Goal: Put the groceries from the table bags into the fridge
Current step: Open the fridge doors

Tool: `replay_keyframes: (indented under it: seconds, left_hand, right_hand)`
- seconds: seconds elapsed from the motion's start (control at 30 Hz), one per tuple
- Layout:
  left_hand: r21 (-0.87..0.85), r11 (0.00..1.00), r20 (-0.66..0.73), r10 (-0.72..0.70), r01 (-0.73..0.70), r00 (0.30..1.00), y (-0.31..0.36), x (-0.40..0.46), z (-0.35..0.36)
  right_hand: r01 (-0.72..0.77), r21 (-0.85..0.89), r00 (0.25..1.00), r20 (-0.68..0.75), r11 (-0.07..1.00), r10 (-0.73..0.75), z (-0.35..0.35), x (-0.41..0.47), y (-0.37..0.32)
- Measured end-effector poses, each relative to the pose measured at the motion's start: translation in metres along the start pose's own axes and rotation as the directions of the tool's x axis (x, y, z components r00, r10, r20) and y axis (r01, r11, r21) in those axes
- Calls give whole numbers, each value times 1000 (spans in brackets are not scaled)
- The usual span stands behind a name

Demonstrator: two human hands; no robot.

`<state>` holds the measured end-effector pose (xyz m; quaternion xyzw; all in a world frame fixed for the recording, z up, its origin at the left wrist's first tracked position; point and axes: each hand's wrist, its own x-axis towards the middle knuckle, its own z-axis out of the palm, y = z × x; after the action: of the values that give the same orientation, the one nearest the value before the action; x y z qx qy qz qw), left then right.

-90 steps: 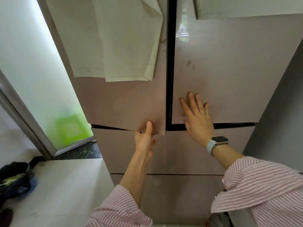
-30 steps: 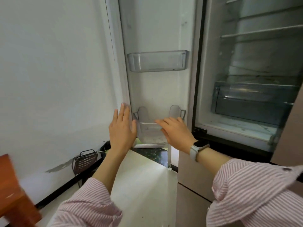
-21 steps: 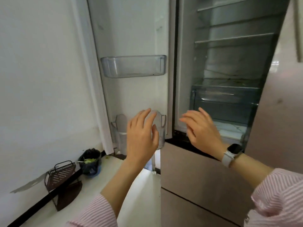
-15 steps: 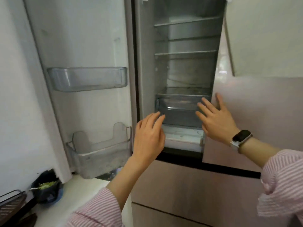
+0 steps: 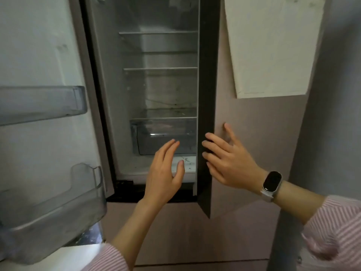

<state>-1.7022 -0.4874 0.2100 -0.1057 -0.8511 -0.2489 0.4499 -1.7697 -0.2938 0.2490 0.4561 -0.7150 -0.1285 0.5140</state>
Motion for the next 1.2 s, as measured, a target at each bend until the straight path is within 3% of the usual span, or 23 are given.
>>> replay_keyframes:
  seconds: [0.1,0.17,0.27,0.37,0.47,0.53,0.67,0.77,0.87,1.1,1.2]
  left_hand:
    - [-120,985,84,136,-126,987,31,12,16]
    - [-211,962,130,201,-171,971,55,18,30]
    - [-335,919,187,282,-208,941,87,15,50]
    - [-337,873,143,417,-352,897,119,6,65]
    - [-283,798,28,561,-531,827,151,5,83]
    - [-285,765,9,604,-577,797,173,6,97]
    - [-268,779,36,596,-566,802,211,18,125]
    - [-192,823,143,562,-534,815,239,37,147]
    - [-132,808,190,589,-574,785,262,45,172]
    - [-132,832,218,555,-539,803,289,47,197]
    - [-153,834,225,551,-530,803,289,42,194]
  right_hand:
    - [-95,217,961,-235,971,147,-23,-32,-3]
    - [-160,231,931,-288,960,225,-37,-53,-5]
    - [-234,236,916,-271,943,296,-61,-89,0]
    - [-349,185,896,-221,919,385,-89,-126,13]
    - [-505,152,832,-176,850,526,-112,-162,21]
    - [-597,180,766,-164,782,622,-123,-182,26]
    - [-763,254,588,-110,594,802,-137,-206,40]
    - [-862,264,444,-16,433,896,-141,-213,59]
    - [-906,259,363,73,334,929,-138,-225,80]
    - [-918,271,352,226,289,908,-140,-249,112]
    - [-920,245,359,219,305,907,-144,-254,105]
